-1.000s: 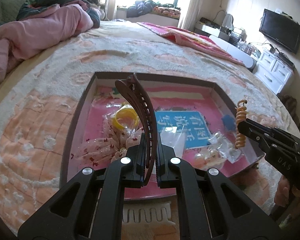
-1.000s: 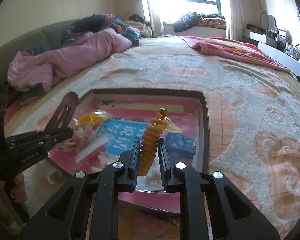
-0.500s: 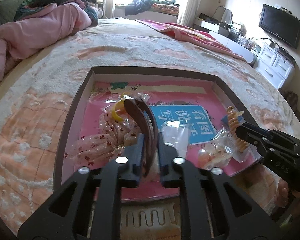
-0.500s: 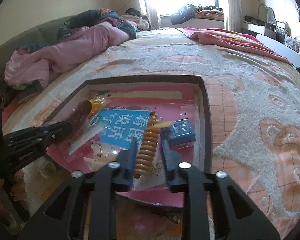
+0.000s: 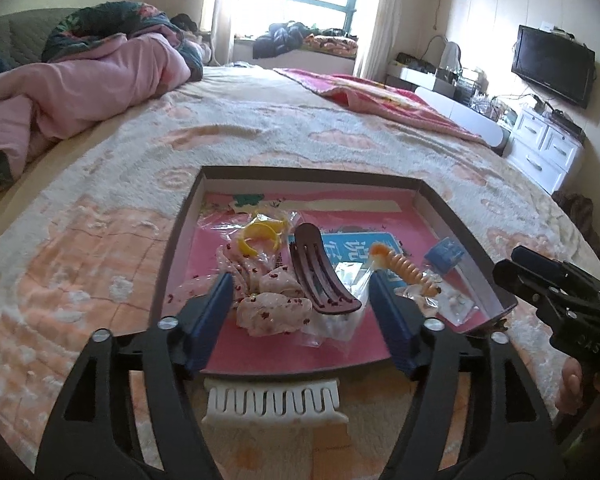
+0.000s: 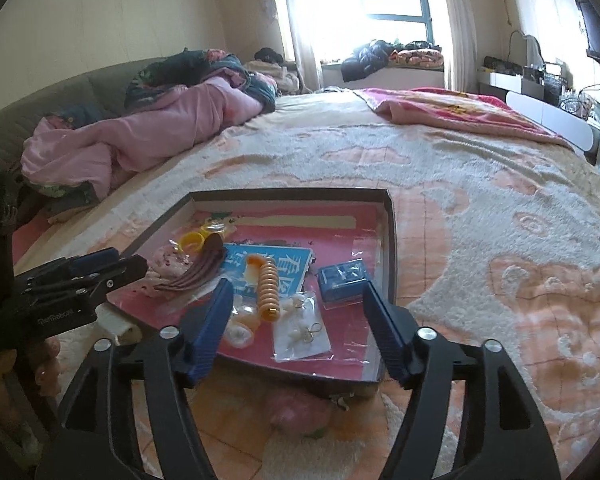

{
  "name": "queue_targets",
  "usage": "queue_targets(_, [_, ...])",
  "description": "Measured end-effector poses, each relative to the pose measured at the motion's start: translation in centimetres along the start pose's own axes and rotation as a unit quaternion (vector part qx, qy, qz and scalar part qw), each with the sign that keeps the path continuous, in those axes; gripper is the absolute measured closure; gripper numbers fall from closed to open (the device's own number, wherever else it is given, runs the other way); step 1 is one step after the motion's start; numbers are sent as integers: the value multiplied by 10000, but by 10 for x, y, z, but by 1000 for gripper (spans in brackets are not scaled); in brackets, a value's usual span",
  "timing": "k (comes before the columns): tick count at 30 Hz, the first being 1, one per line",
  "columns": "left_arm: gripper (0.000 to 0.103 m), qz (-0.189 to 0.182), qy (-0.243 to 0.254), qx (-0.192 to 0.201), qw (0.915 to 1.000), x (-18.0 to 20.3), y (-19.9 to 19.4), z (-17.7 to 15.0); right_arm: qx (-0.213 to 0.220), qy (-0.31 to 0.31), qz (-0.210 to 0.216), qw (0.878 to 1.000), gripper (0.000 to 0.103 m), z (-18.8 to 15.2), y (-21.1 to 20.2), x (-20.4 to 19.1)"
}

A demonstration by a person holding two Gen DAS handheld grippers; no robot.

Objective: Organize jewelry
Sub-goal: 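Open both tools to drop the claw clip and spiral tie in the tray, then grasp the white claw clip with the left tool while the right tool grasps the pink pom-pom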

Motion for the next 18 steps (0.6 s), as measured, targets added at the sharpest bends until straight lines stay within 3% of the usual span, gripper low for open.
queue_targets(2, [29,51,-27,74,10000,-3,-7,-4,14,-15,23,10000,36,-2,-6,0])
queue_targets(9, [25,131,-121,80,9998,-12,-24,-16,-12,-13,22,10000,33,-15,-21,2])
queue_targets(18, [22,237,-205,-210,9993,-21,-30,-41,-296,4,95,9995,29,-43,-25,-1])
Point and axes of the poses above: each gripper's, at about its wrist camera, not at the fingertips, and y roughly the way its jaws point, x to its right, z to its top, the point moved 6 cm from there along y, roughly the way its jaws point, and after that the axes turned 2 degrees about -x, right-handed, at the moved point
